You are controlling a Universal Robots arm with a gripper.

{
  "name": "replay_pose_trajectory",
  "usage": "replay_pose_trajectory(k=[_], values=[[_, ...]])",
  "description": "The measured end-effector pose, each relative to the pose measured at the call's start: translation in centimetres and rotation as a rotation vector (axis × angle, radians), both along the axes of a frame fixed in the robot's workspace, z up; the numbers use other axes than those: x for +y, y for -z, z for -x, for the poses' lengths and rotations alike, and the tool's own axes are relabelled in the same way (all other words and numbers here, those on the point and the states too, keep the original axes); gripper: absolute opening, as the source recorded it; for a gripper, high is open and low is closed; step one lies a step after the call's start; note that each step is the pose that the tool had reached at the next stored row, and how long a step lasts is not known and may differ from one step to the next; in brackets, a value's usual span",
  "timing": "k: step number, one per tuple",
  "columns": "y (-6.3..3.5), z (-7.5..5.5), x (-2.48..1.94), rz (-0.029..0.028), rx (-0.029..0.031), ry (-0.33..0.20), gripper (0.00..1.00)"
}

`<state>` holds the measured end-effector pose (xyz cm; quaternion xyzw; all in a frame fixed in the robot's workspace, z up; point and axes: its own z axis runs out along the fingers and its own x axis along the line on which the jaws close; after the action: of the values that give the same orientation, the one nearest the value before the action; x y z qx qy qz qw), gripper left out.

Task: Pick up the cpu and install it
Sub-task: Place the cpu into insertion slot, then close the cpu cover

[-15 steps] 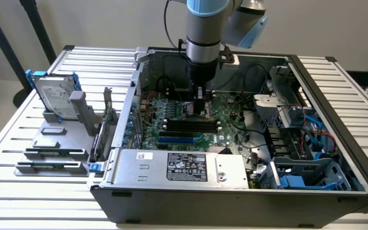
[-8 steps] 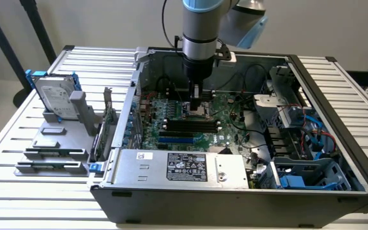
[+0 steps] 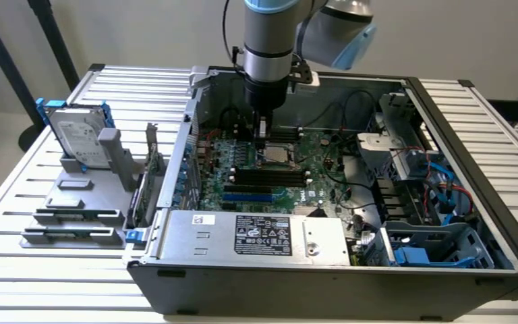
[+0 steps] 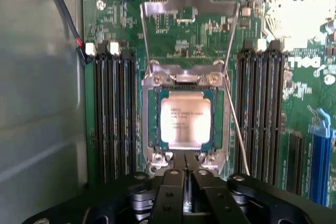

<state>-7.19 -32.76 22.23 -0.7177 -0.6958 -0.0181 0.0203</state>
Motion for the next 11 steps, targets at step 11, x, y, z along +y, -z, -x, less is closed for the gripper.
replay_pose_trajectory(k=[11], values=[[-0.22, 0.56, 0.01, 0.0003, 0.0102, 0.0, 0.11]])
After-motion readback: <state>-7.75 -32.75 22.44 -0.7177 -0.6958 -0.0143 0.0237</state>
